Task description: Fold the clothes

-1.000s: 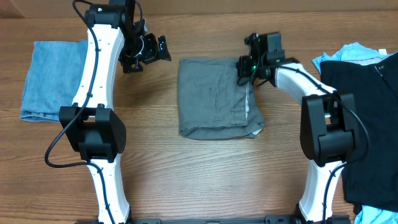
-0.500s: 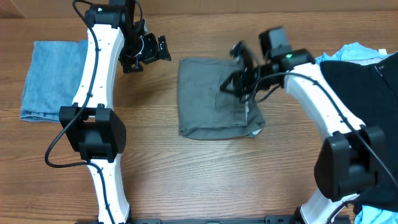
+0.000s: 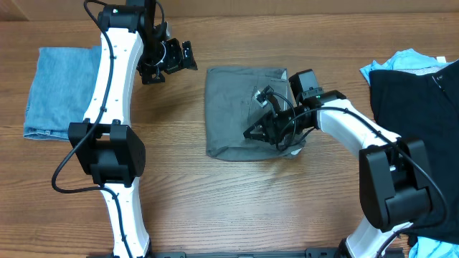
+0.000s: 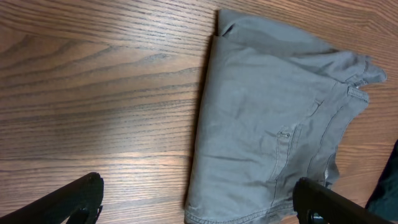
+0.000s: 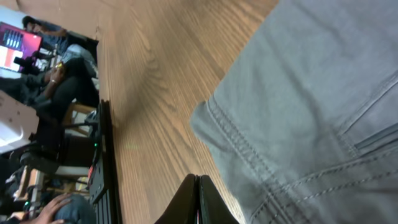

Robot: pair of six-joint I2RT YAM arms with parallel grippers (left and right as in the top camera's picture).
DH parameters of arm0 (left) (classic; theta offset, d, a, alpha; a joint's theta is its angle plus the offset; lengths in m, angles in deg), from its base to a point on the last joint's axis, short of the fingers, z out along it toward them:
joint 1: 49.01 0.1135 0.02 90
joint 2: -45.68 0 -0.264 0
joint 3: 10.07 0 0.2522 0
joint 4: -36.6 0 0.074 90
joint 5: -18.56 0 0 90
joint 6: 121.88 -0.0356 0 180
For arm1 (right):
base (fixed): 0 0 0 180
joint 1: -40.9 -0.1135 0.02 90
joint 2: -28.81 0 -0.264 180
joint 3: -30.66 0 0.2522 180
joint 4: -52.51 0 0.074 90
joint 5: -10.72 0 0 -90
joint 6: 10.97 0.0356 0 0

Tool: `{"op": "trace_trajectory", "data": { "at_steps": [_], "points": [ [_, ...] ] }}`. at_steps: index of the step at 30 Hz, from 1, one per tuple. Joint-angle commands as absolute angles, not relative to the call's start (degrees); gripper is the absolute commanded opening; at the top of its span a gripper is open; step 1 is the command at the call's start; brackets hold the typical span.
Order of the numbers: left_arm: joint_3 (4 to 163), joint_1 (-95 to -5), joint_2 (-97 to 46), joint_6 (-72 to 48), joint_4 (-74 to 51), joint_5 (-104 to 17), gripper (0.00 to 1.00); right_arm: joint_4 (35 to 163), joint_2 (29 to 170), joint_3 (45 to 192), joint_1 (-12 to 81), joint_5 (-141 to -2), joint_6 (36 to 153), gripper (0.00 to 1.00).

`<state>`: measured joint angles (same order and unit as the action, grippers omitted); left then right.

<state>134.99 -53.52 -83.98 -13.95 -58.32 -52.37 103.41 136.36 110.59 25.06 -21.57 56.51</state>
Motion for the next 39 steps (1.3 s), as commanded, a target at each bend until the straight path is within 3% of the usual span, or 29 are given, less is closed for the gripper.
{"op": "trace_trajectory", "data": {
  "at_steps": [1, 5, 9, 15, 20, 24, 26, 28, 30, 39],
  "points": [
    [136.7, -53.9, -83.7, -13.9, -58.3, -52.6, 1.00, 100.4, 136.3, 107.0, 25.1, -20.3, 55.9, 0.04],
    [136.7, -53.9, -83.7, -13.9, -58.3, -52.6, 1.00, 94.9, 136.3, 102.2, 25.1, -25.3, 57.0, 0.04],
    [136.7, -53.9, -83.7, -13.9, -58.3, -52.6, 1.00, 87.9, 136.3, 98.8, 25.2, -33.6, 65.8, 0.04],
    [136.7, -53.9, -83.7, -13.9, -58.3, -52.6, 1.00, 88.2, 136.3, 99.0, 25.2, -44.2, 73.5, 0.04],
    [136.7, -53.9, -83.7, -13.9, -58.3, -52.6, 1.00, 97.6, 133.7, 105.9, 25.2, -39.9, 73.5, 0.04],
    [136.7, -53.9, -83.7, -13.9, -58.3, -52.6, 1.00, 107.4, 129.5, 112.9, 26.9, -49.0, 76.7, 0.04],
    [136.7, -53.9, -83.7, -13.9, -58.3, -52.6, 1.00, 109.2, 128.4, 113.3, 27.9, -53.7, 78.3, 0.14],
    [136.7, -53.9, -83.7, -13.9, -58.3, -52.6, 1.00, 110.8, 128.8, 113.0, 28.2, -56.5, 78.3, 0.37],
    [136.7, -53.9, -83.7, -13.9, -58.3, -52.6, 1.00, 112.3, 129.6, 112.7, 28.2, -58.9, 78.2, 0.43],
    [136.7, -53.9, -83.7, -13.9, -58.3, -52.6, 1.00, 106.2, 132.4, 107.3, 28.1, -59.3, 78.2, 0.45]
  ]
}}
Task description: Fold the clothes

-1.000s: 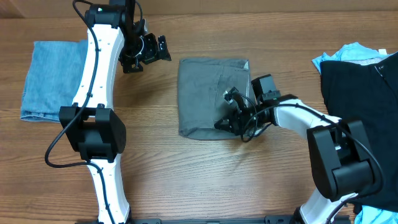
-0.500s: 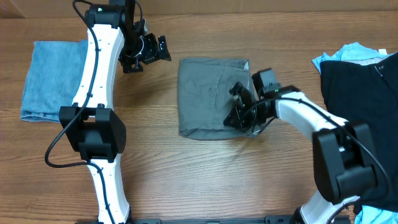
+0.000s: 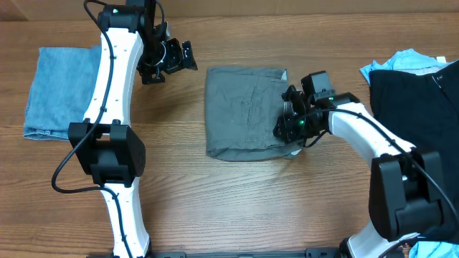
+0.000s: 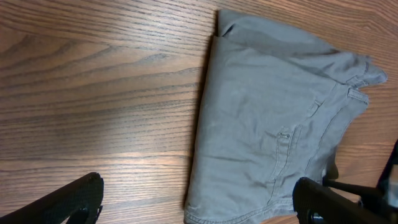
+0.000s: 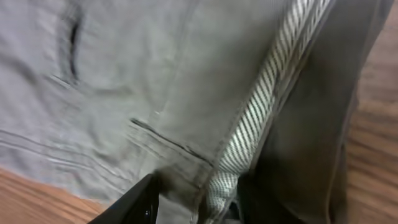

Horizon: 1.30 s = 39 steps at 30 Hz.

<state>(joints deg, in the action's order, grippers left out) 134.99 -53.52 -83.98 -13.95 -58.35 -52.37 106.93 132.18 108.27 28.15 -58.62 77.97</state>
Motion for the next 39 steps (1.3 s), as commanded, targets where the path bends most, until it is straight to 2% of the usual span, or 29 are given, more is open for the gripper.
{"op": "trace_trajectory", "data": {
  "at_steps": [1, 7, 10, 11, 15, 19, 23, 27, 29, 30, 31, 32, 39],
  "points": [
    [136.7, -53.9, -83.7, -13.9, -58.3, -52.6, 1.00, 106.1, 132.4, 107.3, 28.1, -59.3, 78.2, 0.46],
    [136.7, -53.9, -83.7, -13.9, -58.3, -52.6, 1.00, 104.4, 132.5, 105.0, 28.1, -59.3, 78.3, 0.61],
    [136.7, -53.9, -83.7, -13.9, -58.3, -52.6, 1.00, 100.2, 132.5, 101.7, 28.1, -58.1, 79.7, 0.61],
    [136.7, -53.9, -83.7, -13.9, -58.3, -52.6, 1.00, 99.0, 132.5, 101.2, 28.1, -56.0, 79.7, 0.47],
    [136.7, -53.9, -83.7, -13.9, -58.3, -52.6, 1.00, 102.1, 131.4, 105.3, 28.4, -52.4, 79.7, 0.22],
    [136.7, -53.9, -83.7, -13.9, -58.3, -52.6, 1.00, 112.2, 128.0, 114.9, 28.8, -57.6, 77.3, 0.17],
    [136.7, -53.9, -83.7, -13.9, -58.3, -52.6, 1.00, 116.1, 126.3, 117.9, 28.8, -67.4, 77.1, 0.04],
    [136.7, -53.9, -83.7, -13.9, -58.3, -52.6, 1.00, 113.6, 127.4, 113.7, 28.8, -70.2, 77.1, 0.04],
    [136.7, -53.9, -83.7, -13.9, -58.3, -52.6, 1.00, 111.4, 127.6, 111.2, 28.8, -67.5, 77.2, 0.06],
    [136.7, -53.9, -83.7, -13.9, -58.3, -52.6, 1.00, 110.6, 127.6, 110.2, 28.8, -66.6, 77.6, 0.14],
    [136.7, -53.9, -83.7, -13.9, -58.3, -52.6, 1.00, 110.1, 127.6, 109.6, 28.8, -66.1, 77.8, 0.27],
    [136.7, -53.9, -83.7, -13.9, -58.3, -52.6, 1.00, 107.1, 127.7, 107.1, 28.8, -65.4, 79.2, 0.45],
    [136.7, -53.9, -83.7, -13.9, -58.3, -52.6, 1.00, 93.0, 127.9, 98.5, 28.8, -52.1, 80.1, 0.49]
  ]
}}
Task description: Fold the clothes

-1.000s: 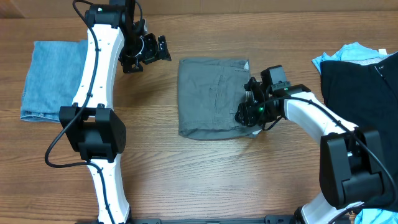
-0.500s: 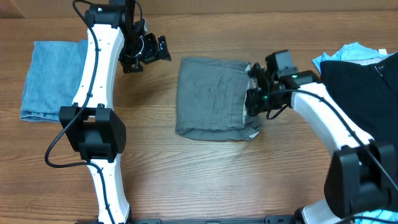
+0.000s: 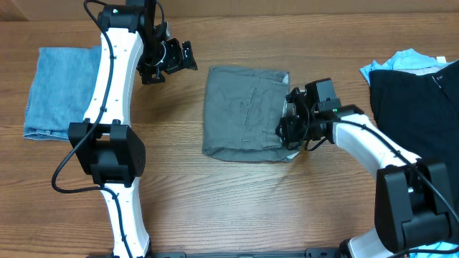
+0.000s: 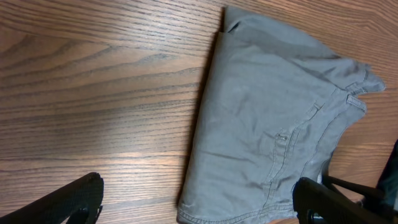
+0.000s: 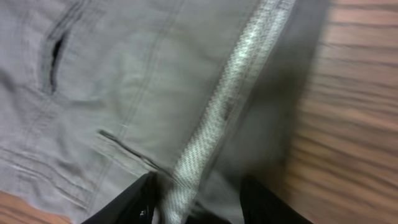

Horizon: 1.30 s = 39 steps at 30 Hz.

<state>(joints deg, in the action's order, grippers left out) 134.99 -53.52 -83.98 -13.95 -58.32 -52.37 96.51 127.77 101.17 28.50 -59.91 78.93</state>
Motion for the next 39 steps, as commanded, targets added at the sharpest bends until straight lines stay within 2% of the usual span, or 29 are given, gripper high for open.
{"op": "trace_trajectory", "data": {
  "at_steps": [1, 10, 11, 12, 14, 19, 24, 29, 39],
  "points": [
    [136.7, -53.9, -83.7, -13.9, -58.3, -52.6, 1.00, 91.4, 127.9, 97.6, 28.8, -52.2, 81.4, 0.49],
    [136.7, -53.9, -83.7, -13.9, -58.3, -52.6, 1.00, 84.3, 127.9, 93.5, 28.7, -52.1, 84.5, 0.49],
    [136.7, -53.9, -83.7, -13.9, -58.3, -52.6, 1.00, 83.8, 127.9, 93.5, 28.6, -52.1, 85.1, 0.39],
    [136.7, -53.9, -83.7, -13.9, -58.3, -52.6, 1.00, 83.0, 127.9, 93.5, 28.6, -51.0, 85.1, 0.20],
    [136.7, -53.9, -83.7, -13.9, -58.3, -52.6, 1.00, 83.8, 127.2, 95.6, 29.0, -48.7, 84.7, 0.04],
    [136.7, -53.9, -83.7, -13.9, -58.3, -52.6, 1.00, 98.2, 124.1, 107.2, 30.4, -53.8, 77.1, 0.04],
    [136.7, -53.9, -83.7, -13.9, -58.3, -52.6, 1.00, 98.5, 125.6, 107.4, 30.4, -60.9, 75.5, 0.04],
    [136.7, -53.9, -83.7, -13.9, -58.3, -52.6, 1.00, 96.5, 133.1, 105.2, 30.4, -67.1, 72.4, 0.04],
    [136.7, -53.9, -83.7, -13.9, -58.3, -52.6, 1.00, 93.1, 141.7, 104.7, 30.4, -74.8, 80.8, 0.04]
  ]
}}
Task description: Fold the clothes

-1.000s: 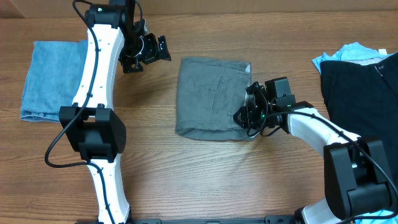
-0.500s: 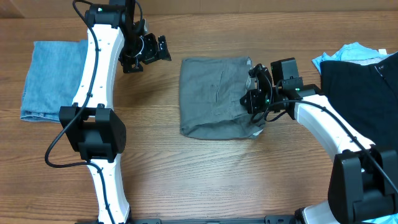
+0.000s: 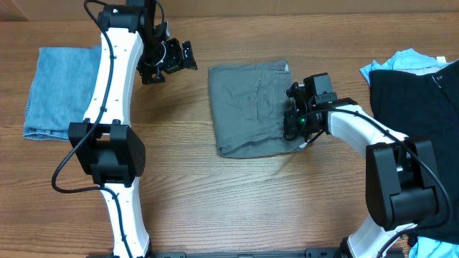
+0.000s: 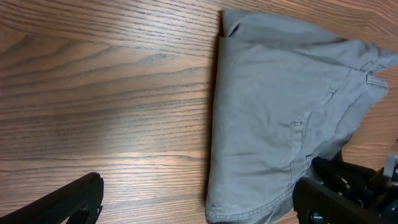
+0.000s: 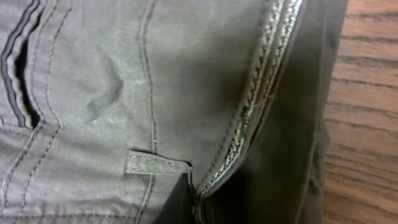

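Observation:
Folded grey shorts (image 3: 251, 107) lie in the middle of the table, turned slightly out of square. My right gripper (image 3: 295, 123) is at their right edge, shut on the waistband. The right wrist view is filled by the shorts (image 5: 93, 93), with the right gripper (image 5: 194, 205) pinching the fold beside a belt loop. My left gripper (image 3: 179, 57) hangs open above the bare wood to the shorts' upper left. In the left wrist view the left gripper (image 4: 199, 202) has its fingers spread wide, and the shorts (image 4: 280, 112) lie to the right.
A folded blue garment (image 3: 61, 89) lies at the far left of the table. A black garment (image 3: 416, 107) and a light blue one (image 3: 401, 61) are piled at the right edge. Wooden table (image 3: 172, 186).
My right gripper's fingers stood open over the waistband; they are now shut on it. The shorts have shifted to the right and turned a little. The left arm has not moved.
My right gripper was first shut over the shorts' lower right part. Then it stood at their right edge with its fingers open across the waistband, and the shorts slid slightly left. Now it grips the waistband, and the shorts lie further right.

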Robot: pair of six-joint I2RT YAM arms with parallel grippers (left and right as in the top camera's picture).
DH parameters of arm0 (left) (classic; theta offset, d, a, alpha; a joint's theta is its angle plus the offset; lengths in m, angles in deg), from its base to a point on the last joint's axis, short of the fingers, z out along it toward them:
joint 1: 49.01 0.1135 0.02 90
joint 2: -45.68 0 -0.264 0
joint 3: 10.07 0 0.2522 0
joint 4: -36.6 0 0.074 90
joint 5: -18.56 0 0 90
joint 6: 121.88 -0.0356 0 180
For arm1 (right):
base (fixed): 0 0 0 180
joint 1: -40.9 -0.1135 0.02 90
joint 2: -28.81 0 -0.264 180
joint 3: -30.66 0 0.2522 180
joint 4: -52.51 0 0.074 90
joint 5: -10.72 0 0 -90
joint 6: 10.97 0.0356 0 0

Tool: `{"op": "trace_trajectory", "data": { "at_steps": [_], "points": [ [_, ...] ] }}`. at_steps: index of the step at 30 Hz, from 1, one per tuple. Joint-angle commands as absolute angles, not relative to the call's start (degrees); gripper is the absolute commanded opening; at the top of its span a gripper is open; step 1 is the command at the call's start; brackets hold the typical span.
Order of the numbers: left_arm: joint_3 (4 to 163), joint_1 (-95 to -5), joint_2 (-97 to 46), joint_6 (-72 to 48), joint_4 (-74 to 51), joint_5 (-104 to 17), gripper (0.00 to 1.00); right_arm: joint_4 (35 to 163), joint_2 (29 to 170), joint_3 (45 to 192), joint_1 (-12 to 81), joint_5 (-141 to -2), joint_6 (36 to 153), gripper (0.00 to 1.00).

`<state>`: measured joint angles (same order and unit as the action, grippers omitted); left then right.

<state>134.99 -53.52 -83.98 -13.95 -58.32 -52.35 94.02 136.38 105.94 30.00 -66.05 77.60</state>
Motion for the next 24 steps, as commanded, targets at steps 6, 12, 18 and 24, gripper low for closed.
{"op": "trace_trajectory", "data": {
  "at_steps": [6, 12, 18, 24],
  "points": [
    [136.7, -53.9, -83.7, -13.9, -58.3, -52.6, 1.00, 95.3, 138.6, 106.6, 30.4, -74.8, 80.5, 0.04],
    [136.7, -53.9, -83.7, -13.9, -58.3, -52.6, 1.00, 96.5, 130.0, 107.9, 30.4, -80.3, 80.5, 0.04],
    [136.7, -53.9, -83.7, -13.9, -58.3, -52.6, 1.00, 92.0, 133.1, 103.7, 30.0, -80.4, 80.5, 0.04],
    [136.7, -53.9, -83.7, -13.9, -58.3, -52.6, 1.00, 87.6, 134.7, 99.9, 30.0, -82.3, 80.9, 0.04]
  ]
}}
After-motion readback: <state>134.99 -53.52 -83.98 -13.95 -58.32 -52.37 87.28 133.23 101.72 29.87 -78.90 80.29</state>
